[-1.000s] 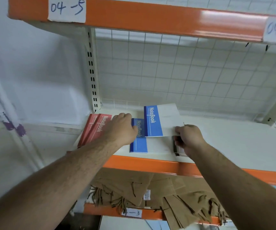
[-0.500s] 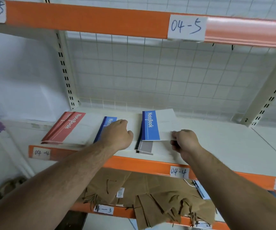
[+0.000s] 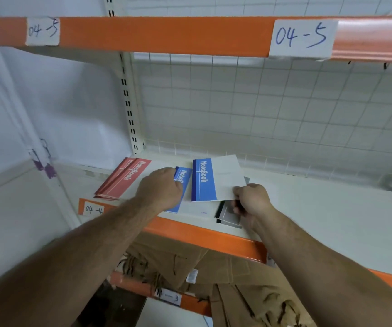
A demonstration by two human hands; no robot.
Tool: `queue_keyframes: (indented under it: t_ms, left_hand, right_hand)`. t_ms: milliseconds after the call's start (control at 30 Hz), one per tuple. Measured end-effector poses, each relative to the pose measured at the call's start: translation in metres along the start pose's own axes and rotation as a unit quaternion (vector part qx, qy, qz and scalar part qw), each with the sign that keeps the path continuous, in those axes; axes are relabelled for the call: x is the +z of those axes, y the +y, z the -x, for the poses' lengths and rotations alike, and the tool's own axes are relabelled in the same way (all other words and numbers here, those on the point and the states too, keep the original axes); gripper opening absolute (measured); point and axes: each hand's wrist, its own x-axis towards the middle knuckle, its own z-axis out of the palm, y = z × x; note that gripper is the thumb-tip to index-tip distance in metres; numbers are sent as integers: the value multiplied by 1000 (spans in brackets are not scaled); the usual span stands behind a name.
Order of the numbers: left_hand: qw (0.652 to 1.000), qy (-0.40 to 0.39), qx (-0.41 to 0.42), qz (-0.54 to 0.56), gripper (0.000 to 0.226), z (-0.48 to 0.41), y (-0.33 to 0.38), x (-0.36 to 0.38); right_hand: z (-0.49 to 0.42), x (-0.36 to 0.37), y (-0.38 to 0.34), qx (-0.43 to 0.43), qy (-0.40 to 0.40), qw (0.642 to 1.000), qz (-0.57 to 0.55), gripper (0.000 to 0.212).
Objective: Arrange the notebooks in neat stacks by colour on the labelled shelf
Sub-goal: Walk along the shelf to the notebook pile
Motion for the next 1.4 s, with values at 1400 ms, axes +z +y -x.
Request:
queue_keyframes:
  t_ms: [1400]
  left_hand:
    - [981, -61, 182, 14, 41, -59, -77, -9]
  right_hand:
    - [20, 100, -2, -33, 94, 740, 665, 39]
